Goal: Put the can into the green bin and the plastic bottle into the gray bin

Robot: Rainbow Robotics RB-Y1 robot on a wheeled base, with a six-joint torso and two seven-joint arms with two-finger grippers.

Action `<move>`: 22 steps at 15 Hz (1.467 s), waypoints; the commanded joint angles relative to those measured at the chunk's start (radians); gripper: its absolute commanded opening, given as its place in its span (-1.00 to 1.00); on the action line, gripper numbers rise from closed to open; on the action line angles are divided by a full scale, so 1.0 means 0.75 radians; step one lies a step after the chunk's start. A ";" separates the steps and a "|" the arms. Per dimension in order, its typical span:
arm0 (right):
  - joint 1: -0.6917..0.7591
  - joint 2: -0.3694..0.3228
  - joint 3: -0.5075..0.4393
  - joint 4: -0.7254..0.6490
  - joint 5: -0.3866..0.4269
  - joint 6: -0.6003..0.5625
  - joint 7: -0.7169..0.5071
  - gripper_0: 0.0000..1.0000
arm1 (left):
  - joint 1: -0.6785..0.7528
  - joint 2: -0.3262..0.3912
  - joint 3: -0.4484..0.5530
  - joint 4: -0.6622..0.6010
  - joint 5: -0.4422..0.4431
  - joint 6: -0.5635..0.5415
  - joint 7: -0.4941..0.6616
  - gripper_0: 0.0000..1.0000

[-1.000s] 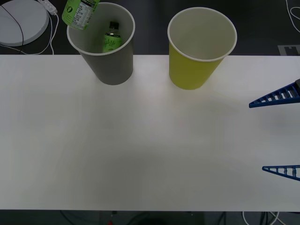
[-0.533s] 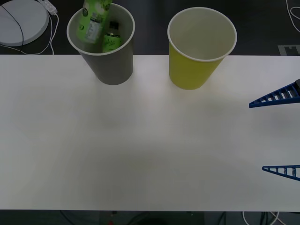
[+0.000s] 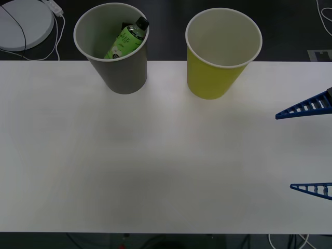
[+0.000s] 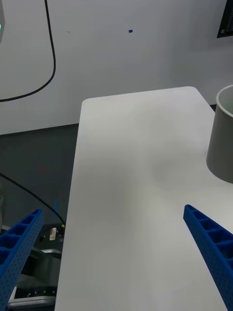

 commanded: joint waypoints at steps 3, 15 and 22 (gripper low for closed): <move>0.000 0.000 0.000 0.000 0.000 0.000 0.000 1.00 | 0.000 0.000 0.000 0.001 -0.004 -0.013 -0.006 1.00; 0.000 0.000 0.000 0.000 0.000 0.000 0.000 1.00 | 0.217 0.258 0.000 -0.351 0.206 -0.011 0.017 1.00; 0.000 0.000 0.000 0.000 0.000 0.000 0.000 1.00 | 0.518 0.506 0.137 -0.680 0.427 0.012 0.002 1.00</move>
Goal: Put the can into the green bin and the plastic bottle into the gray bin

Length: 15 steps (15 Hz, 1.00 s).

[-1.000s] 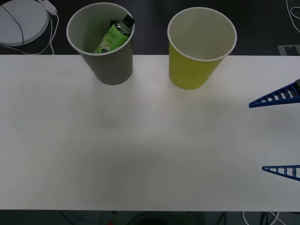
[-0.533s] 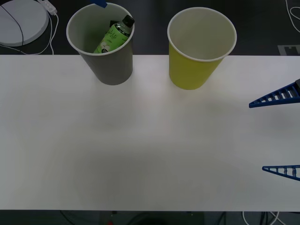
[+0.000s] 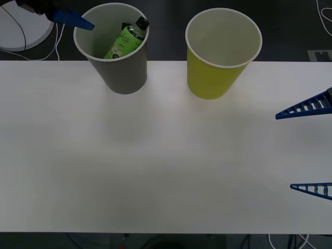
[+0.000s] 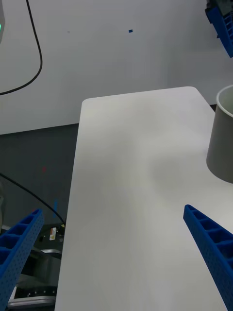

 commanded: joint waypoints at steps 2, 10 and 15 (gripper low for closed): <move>0.000 0.000 0.000 0.000 0.000 0.000 0.000 1.00 | 0.296 0.077 0.228 -0.218 0.091 0.002 -0.028 1.00; 0.000 0.000 0.000 0.000 0.000 0.000 0.000 1.00 | 1.030 0.124 0.791 -0.531 0.318 -0.002 -0.398 1.00; 0.000 0.000 0.000 0.000 0.000 0.000 0.000 1.00 | 1.359 0.122 1.018 -0.601 0.456 -0.002 -0.682 1.00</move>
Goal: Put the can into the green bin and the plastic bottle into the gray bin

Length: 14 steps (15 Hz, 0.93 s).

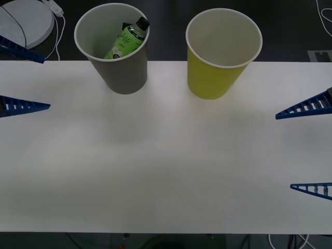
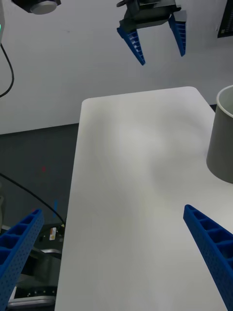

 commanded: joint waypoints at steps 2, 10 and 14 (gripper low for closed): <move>0.000 0.000 0.000 0.000 0.000 0.000 0.000 1.00 | 0.225 -0.001 0.123 -0.013 0.104 -0.001 -0.235 1.00; 0.000 0.000 0.000 0.000 0.000 0.000 0.000 1.00 | 0.530 -0.029 0.187 -0.009 0.211 -0.001 -0.642 1.00; 0.000 0.000 0.000 0.000 0.000 0.000 0.000 1.00 | 0.595 -0.082 0.193 -0.019 0.262 -0.001 -0.687 1.00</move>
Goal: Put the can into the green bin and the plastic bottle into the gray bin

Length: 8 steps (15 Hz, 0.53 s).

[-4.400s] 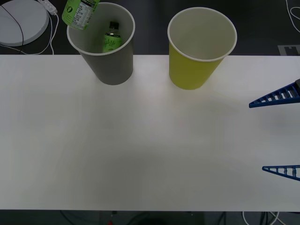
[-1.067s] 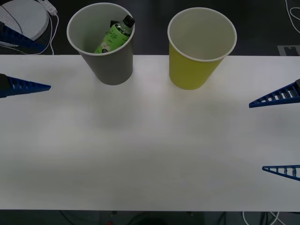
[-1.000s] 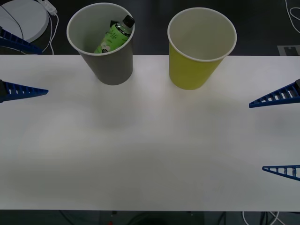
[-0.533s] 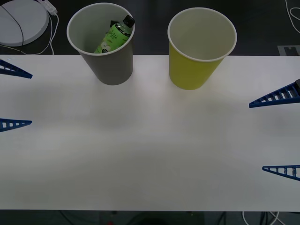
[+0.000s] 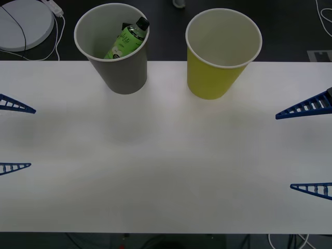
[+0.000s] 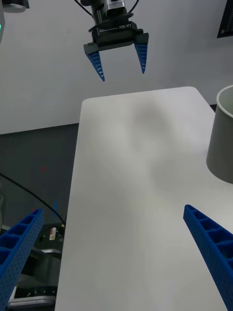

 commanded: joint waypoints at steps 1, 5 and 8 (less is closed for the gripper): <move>0.000 0.000 0.000 0.000 0.000 0.000 0.000 1.00 | 0.043 -0.021 0.006 -0.005 0.039 0.000 -0.030 1.00; 0.000 0.000 0.000 0.000 0.000 0.000 0.000 1.00 | 0.079 -0.021 0.014 -0.009 0.100 0.000 -0.052 1.00; 0.000 0.000 0.000 0.000 0.000 0.000 0.000 1.00 | 0.083 -0.021 0.014 -0.007 0.100 0.000 -0.057 1.00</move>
